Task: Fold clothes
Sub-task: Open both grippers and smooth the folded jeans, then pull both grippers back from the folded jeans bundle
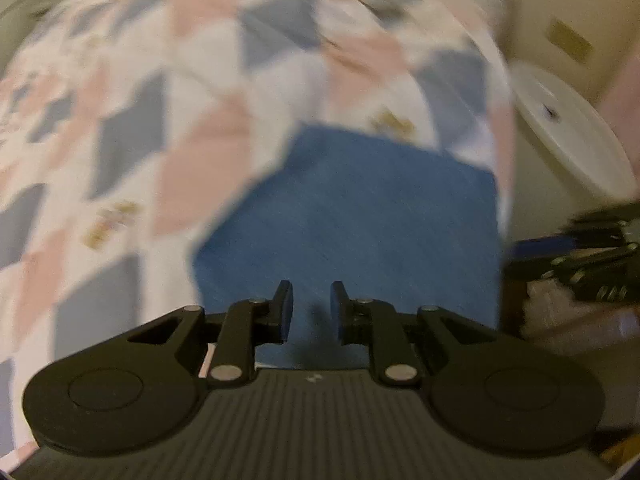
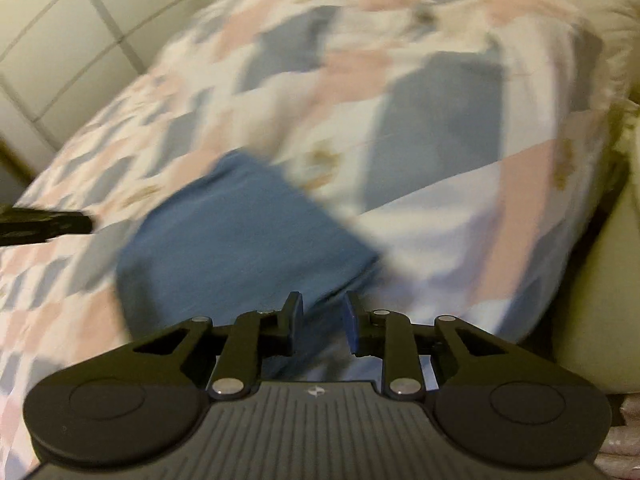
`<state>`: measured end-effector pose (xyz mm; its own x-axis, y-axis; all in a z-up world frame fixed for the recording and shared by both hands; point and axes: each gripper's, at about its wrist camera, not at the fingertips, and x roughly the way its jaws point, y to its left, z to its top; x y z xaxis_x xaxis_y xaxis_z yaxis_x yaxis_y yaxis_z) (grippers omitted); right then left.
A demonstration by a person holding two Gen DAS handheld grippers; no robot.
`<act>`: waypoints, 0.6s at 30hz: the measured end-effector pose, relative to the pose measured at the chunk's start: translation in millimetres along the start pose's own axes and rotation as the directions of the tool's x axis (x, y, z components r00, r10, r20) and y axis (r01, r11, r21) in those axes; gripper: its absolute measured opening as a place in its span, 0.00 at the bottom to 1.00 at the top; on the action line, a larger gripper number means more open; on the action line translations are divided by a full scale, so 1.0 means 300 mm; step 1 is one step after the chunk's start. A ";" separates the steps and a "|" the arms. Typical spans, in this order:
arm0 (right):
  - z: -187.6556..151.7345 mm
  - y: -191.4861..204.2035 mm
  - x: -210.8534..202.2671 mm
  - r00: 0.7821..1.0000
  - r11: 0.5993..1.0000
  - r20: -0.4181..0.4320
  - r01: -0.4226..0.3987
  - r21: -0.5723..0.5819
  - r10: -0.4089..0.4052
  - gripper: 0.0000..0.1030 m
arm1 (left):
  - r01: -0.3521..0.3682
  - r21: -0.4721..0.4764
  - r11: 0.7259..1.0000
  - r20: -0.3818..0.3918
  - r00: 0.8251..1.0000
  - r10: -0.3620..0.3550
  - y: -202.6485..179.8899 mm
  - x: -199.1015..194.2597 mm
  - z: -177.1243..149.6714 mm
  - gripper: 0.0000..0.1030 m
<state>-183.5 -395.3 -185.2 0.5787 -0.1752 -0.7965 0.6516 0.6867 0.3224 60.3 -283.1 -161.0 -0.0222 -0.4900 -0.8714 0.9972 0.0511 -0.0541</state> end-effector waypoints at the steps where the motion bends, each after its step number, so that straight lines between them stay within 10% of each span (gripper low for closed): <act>1: -0.030 0.052 0.007 1.000 0.999 -0.014 -0.026 -0.041 0.026 0.27 | 0.008 0.010 1.000 -0.017 1.000 -0.008 -0.018 0.030 -0.017 0.15; 7: -0.201 0.220 0.194 0.990 0.963 -0.133 0.017 -0.269 -0.054 0.27 | -0.037 0.012 0.999 -0.138 0.990 0.038 -0.070 0.201 -0.079 0.15; 18: -0.260 0.261 0.180 0.992 0.997 -0.113 0.047 -0.061 -0.054 0.29 | -0.098 0.034 0.995 -0.142 0.985 0.102 -0.054 0.203 -0.083 0.19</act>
<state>-139.6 -296.0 -242.9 0.4838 -0.1310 -0.8653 0.6467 0.7197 0.2526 41.1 -292.2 -225.2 0.0696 -0.3537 -0.9328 0.9964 0.0692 0.0481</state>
